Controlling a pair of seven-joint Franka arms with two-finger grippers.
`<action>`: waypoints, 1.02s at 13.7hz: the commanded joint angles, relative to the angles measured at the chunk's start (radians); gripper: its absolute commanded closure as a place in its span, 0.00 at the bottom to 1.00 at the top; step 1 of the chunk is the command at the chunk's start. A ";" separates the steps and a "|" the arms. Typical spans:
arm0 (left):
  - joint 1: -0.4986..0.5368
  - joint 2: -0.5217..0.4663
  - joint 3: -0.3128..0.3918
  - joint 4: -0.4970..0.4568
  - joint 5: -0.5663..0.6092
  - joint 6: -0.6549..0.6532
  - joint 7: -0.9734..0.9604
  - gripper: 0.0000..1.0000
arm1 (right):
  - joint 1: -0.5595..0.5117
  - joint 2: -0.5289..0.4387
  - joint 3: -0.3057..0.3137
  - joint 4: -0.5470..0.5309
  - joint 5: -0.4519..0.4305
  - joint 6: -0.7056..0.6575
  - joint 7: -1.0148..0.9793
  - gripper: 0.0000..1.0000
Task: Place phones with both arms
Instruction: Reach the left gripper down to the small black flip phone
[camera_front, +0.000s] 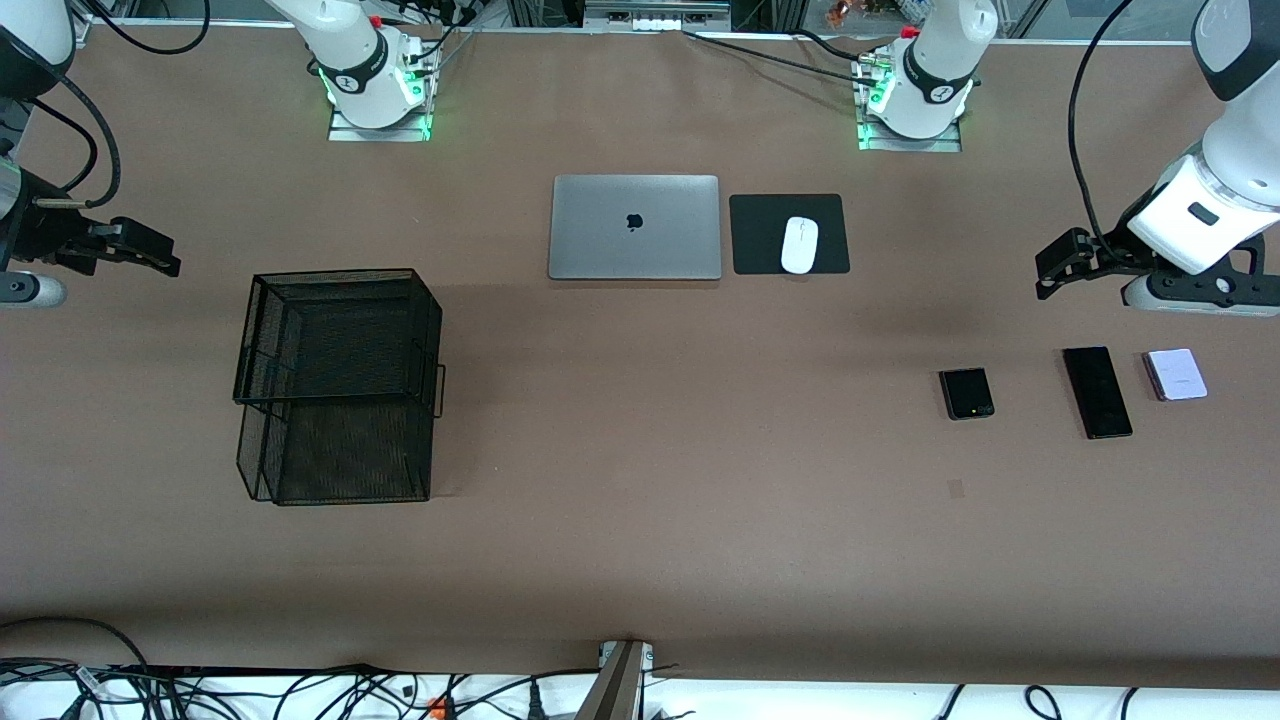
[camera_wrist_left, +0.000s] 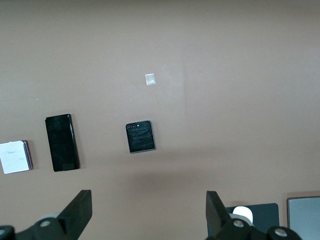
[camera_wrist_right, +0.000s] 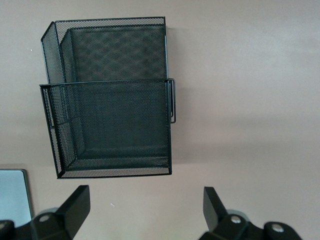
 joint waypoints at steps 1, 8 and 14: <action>-0.017 0.027 0.011 0.065 0.020 -0.070 0.008 0.00 | -0.014 -0.021 0.009 -0.018 0.012 0.007 -0.014 0.00; -0.003 0.091 0.015 0.113 -0.026 -0.149 0.006 0.00 | -0.014 -0.021 0.009 -0.016 0.009 0.013 -0.014 0.00; 0.032 0.186 0.018 0.130 -0.023 -0.149 0.037 0.00 | -0.014 -0.021 0.009 -0.009 0.006 0.015 -0.011 0.00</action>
